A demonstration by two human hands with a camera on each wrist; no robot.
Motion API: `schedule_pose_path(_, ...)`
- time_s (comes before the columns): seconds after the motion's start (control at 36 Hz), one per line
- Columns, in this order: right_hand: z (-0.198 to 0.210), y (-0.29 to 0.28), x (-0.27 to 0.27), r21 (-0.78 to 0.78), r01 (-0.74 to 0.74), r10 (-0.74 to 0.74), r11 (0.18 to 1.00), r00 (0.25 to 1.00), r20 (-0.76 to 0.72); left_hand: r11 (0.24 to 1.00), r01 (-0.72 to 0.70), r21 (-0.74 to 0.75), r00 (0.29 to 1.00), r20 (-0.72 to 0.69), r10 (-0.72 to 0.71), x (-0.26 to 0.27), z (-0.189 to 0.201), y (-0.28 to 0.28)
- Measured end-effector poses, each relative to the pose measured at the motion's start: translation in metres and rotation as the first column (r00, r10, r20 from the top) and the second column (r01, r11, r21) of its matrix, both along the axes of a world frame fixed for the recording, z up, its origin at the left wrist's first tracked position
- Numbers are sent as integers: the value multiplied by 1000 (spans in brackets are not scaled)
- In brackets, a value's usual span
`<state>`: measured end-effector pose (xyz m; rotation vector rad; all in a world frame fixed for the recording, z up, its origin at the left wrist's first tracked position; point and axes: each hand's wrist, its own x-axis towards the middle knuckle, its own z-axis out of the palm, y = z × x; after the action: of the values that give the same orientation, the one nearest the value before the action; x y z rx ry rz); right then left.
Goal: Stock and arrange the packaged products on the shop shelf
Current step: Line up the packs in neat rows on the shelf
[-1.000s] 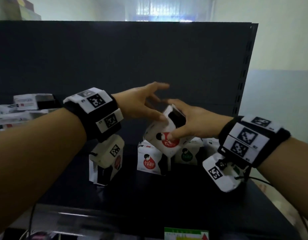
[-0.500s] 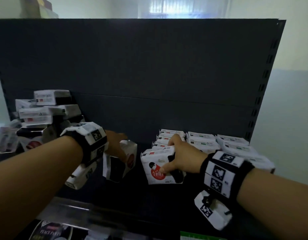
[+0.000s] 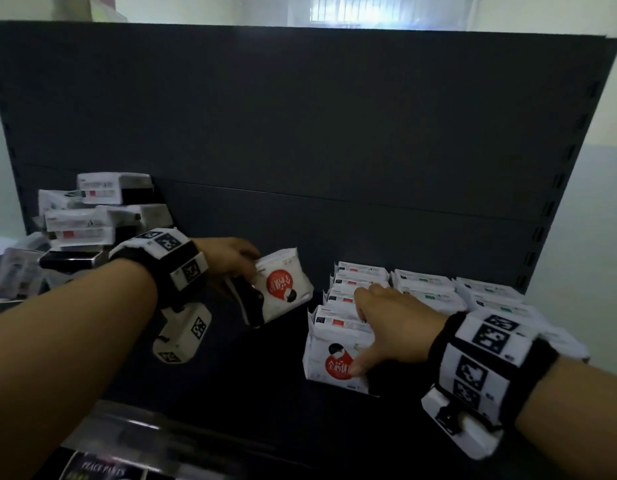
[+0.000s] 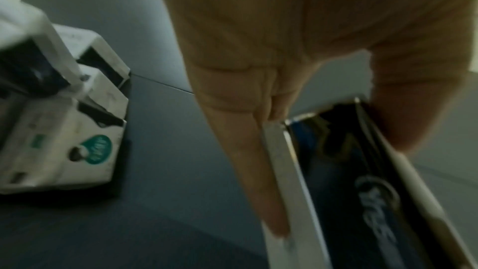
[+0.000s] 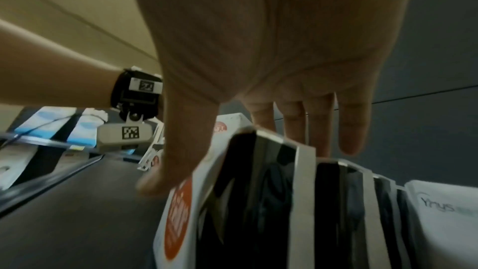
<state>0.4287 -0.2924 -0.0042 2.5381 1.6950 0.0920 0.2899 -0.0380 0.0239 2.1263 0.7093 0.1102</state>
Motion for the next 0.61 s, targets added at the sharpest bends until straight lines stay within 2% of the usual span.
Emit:
schedule_pose_path(0.06, 9, 1, 3, -36, 29, -32, 999, 995, -89, 998, -7, -60, 993, 114, 14, 4, 6, 0)
schedule_pose_path(0.11, 23, 4, 9, 55, 71, -58, 996, 976, -210, 985, 65, -163, 964, 265, -19, 7, 15, -2)
schedule_pose_path(0.19, 49, 14, 20, 286, 146, -50, 947, 947, -319, 932, 227, -283, 857, 512, -53, 12, 32, -14)
schedule_pose_path(0.25, 65, 24, 23, 359, 212, -33, 909, 895, -445, 886, 338, -317, 784, 616, -79, 14, 42, -23)
schedule_pose_path(0.31, 76, 35, 23, 414, 237, 91, 879, 770, -632, 845, 427, -323, 734, 669, -115, 16, 48, -30)
schedule_pose_path(0.39, 80, 50, 21, 497, 282, 308, 821, 513, -801, 817, 480, -319, 711, 687, -150, 15, 48, -32)
schedule_pose_path(0.44, 82, 58, 19, 513, 314, 353, 799, 445, -823, 811, 469, -348, 728, 672, -132, 14, 41, -24)
schedule_pose_path(0.5, 84, 64, 17, 512, 324, 353, 795, 440, -826, 844, 422, -332, 764, 632, -133, 12, 33, -14)
schedule_pose_path(0.53, 86, 66, 16, 508, 317, 338, 801, 460, -821, 894, 360, -266, 785, 604, -136, 11, 31, -10)
schedule_pose_path(0.56, 88, 68, 15, 504, 301, 305, 810, 517, -800, 952, 261, -158, 806, 579, -125, 10, 30, -6)
schedule_pose_path(0.58, 91, 69, 14, 498, 267, 252, 825, 615, -747, 988, 153, -22, 816, 567, -114, 9, 31, -2)
schedule_pose_path(0.61, 94, 71, 12, 483, 215, 192, 849, 724, -662, 991, 79, 109, 815, 565, -127, 7, 34, 2)
